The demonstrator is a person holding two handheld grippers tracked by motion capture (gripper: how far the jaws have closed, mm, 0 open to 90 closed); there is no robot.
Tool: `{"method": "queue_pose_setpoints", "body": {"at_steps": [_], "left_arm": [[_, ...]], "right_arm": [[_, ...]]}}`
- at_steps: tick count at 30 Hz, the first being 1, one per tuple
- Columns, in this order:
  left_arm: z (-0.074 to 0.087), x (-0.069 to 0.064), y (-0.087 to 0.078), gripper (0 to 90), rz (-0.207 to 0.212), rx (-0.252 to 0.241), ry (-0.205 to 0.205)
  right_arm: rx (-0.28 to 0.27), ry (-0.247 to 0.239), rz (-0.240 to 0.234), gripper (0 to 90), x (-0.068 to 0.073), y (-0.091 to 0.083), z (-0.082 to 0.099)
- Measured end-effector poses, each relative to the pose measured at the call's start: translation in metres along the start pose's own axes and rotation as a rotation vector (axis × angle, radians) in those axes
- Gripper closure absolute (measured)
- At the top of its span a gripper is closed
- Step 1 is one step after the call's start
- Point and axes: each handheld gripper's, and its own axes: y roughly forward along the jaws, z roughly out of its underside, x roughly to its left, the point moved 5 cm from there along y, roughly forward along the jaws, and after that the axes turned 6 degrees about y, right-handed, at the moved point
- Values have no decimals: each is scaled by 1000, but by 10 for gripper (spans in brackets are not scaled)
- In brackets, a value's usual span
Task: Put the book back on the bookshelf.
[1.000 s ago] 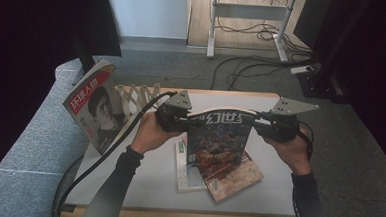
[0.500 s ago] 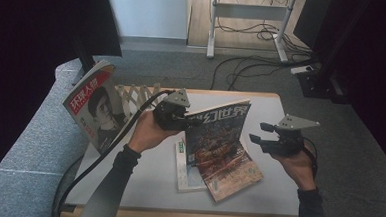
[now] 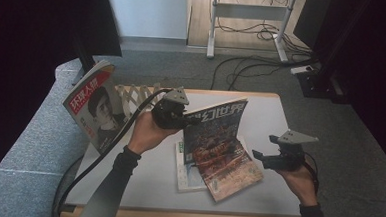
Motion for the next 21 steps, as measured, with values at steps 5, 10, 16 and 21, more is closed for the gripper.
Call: {"method": "queue_pose_setpoints", "body": {"at_steps": [5,10,16,21], "left_arm": [[0,-1,-4,825,-3,-2,-11],[0,-2,-8,825,-4,-2,-18],[-1,-3,-16,826,-16,-3,-26],[1,-2,-24,826,-31,-3,-39]], "right_arm": [[9,13,47,23,-3,0,15],[20,31,67,0,-7,1,30],[41,37,77,0,-9,4,50],[59,50,80,0,-12,6,66]]}}
